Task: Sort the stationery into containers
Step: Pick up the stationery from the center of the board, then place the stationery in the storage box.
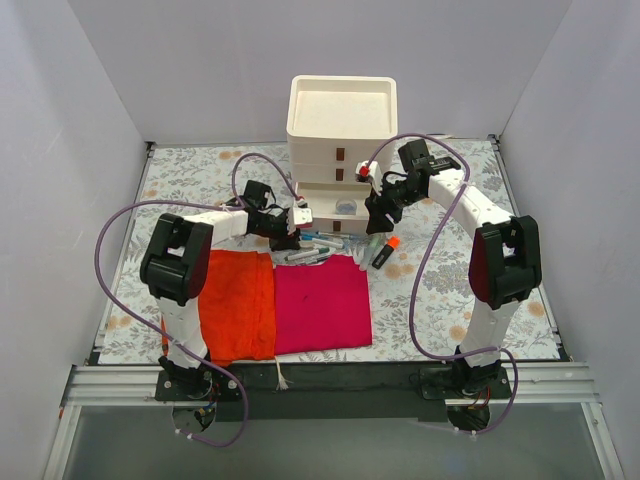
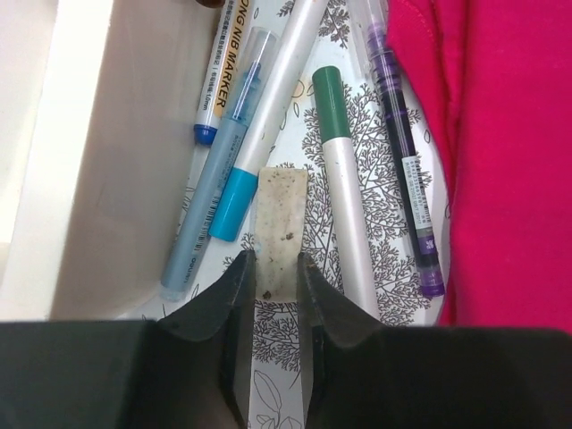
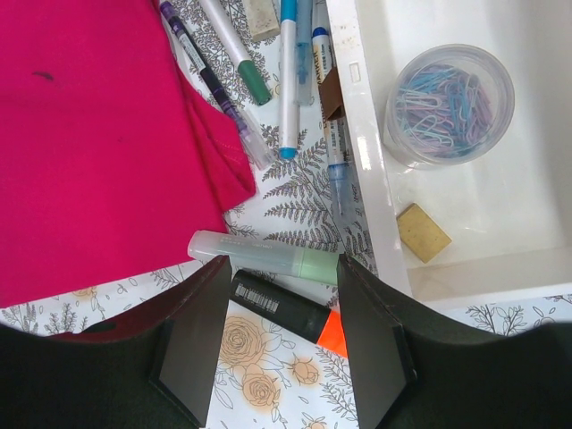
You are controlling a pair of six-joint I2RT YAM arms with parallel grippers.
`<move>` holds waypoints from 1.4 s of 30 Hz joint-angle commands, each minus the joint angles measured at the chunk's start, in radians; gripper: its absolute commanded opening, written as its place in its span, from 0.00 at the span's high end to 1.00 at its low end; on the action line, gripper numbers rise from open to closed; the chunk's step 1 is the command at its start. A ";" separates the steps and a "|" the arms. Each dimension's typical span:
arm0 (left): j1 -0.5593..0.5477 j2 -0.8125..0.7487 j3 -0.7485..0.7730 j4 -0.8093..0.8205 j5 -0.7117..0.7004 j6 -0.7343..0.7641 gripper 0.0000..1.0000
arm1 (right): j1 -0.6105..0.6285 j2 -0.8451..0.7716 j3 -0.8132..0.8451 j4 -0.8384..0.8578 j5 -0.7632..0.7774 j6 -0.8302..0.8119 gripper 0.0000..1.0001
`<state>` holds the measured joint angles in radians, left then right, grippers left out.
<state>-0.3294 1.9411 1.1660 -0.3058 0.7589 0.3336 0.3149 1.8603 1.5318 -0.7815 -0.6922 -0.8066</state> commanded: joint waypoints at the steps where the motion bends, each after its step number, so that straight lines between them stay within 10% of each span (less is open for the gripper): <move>1: -0.010 0.001 0.047 -0.050 -0.010 0.021 0.92 | -0.008 -0.009 0.039 0.007 -0.015 0.007 0.41; 15: 0.032 -0.127 0.331 -0.247 0.086 0.002 0.98 | -0.053 -0.072 0.062 0.007 0.051 -0.023 0.43; 17: 0.030 -0.064 0.394 -0.239 0.083 -0.021 0.99 | -0.053 -0.079 0.050 0.007 0.057 -0.046 0.58; 19: 0.030 0.002 0.483 -0.243 0.077 -0.016 0.99 | -0.053 -0.085 0.033 0.010 0.069 -0.046 0.98; 33: -0.016 0.070 0.365 -0.035 0.014 0.073 0.96 | -0.053 -0.101 0.027 0.011 0.097 -0.042 0.99; 40: -0.031 0.044 0.334 0.056 -0.029 -0.001 0.52 | -0.051 -0.116 -0.005 0.013 0.085 -0.042 0.99; 41: -0.031 0.036 0.336 0.056 -0.035 -0.016 0.24 | -0.053 -0.118 -0.009 0.011 0.077 -0.043 0.99; 42: -0.031 0.022 0.333 0.060 -0.042 -0.027 0.20 | -0.051 -0.118 -0.013 0.010 0.057 -0.043 0.99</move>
<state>-0.3584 2.0285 1.5032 -0.2932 0.7403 0.3676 0.2623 1.7954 1.5387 -0.7803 -0.5865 -0.8555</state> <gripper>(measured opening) 0.556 0.024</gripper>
